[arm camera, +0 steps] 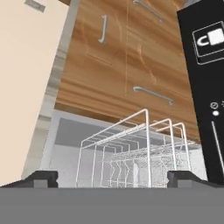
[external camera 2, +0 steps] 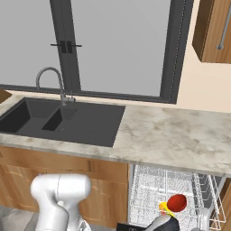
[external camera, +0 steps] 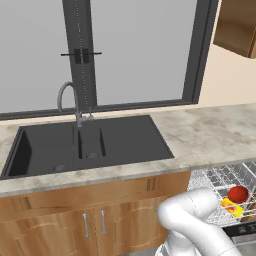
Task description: Pick up the cup and bowl from the counter, place them in the dishwasher, and close the dishwasher door.
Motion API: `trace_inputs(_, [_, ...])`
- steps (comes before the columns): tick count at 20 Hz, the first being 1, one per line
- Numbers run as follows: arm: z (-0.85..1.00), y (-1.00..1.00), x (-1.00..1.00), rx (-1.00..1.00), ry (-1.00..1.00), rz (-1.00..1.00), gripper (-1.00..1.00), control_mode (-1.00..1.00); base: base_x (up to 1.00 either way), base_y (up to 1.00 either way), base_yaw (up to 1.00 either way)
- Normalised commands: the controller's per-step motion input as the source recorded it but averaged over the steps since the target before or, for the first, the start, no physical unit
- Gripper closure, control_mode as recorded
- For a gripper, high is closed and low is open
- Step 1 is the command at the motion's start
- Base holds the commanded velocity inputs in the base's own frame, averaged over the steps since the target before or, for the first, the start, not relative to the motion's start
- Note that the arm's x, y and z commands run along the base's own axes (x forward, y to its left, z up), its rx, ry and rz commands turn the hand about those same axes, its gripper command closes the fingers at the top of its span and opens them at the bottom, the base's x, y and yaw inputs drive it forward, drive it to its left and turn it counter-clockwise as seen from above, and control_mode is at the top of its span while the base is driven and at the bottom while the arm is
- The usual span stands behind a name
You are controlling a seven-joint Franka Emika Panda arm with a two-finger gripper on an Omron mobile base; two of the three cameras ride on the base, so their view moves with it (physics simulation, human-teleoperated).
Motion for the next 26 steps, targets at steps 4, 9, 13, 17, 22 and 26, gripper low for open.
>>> trace_inputs(4, [0.00, 0.08, -0.51, -0.03, -0.16, 0.10, -1.00, -1.00, 0.00, 0.00, 0.00])
trace_inputs(9, [0.00, 0.14, -0.36, -0.05, -0.13, 0.10, -1.00, -1.00, 0.00, 0.00, 0.00])
trace_inputs(13, [-0.02, 0.13, -0.41, -0.10, -0.13, 0.11, -1.00, -1.00, 0.00, 0.00, 0.00])
trace_inputs(17, [-0.14, 0.00, -0.39, -0.08, -0.12, 0.14, -1.00, -1.00, 0.00, 0.00, 0.00])
trace_inputs(22, [-0.36, 0.01, -0.46, -0.09, -0.10, 0.16, -1.00, -1.00, 0.00, 0.00, 0.00])
trace_inputs(26, [-0.55, 0.00, -0.27, -0.07, -0.06, 0.15, -1.00, -1.00, 0.00, 0.00, 0.00])
